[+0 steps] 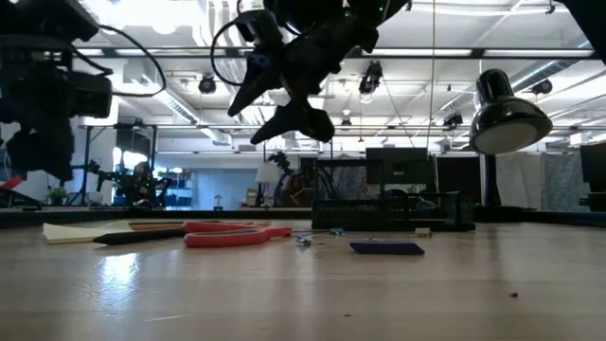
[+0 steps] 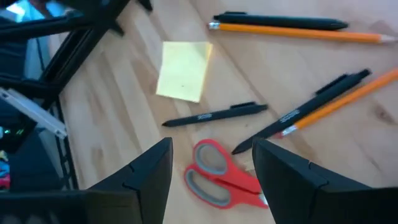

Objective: Pick and place office supplies into organizer
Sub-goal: Move the sticky note to the middle right of the table

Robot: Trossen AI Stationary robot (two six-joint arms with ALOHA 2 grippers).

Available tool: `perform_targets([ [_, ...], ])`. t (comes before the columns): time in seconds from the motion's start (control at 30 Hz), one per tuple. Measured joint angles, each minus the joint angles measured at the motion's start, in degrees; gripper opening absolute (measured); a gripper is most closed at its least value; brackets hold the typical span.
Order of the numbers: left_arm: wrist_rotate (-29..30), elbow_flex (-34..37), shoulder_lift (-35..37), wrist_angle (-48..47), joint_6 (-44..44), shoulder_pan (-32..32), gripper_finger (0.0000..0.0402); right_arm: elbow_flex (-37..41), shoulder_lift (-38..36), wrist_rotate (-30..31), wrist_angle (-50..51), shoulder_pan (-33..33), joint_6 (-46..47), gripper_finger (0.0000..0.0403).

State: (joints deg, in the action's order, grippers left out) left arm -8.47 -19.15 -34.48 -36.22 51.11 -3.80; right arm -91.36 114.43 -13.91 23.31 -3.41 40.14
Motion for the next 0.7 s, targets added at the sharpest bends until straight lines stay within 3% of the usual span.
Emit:
perform_targets([
  [0.2,2.7,0.4,-9.7,3.3,2.1,-2.7,0.0171,-0.2,-0.6,0.2,-0.3,-1.5,-0.9,0.021],
  [0.47,6.6,0.1,-16.9,5.4,5.3,-7.9,0.0166,-0.2,-0.5,-0.1,-1.0,-2.6,-1.3,0.0209],
  [0.7,9.3,0.1,-19.7,8.6,8.5,-8.6,0.0136,-0.2,3.0,-5.1,-5.0,-2.5,3.1,0.0169],
])
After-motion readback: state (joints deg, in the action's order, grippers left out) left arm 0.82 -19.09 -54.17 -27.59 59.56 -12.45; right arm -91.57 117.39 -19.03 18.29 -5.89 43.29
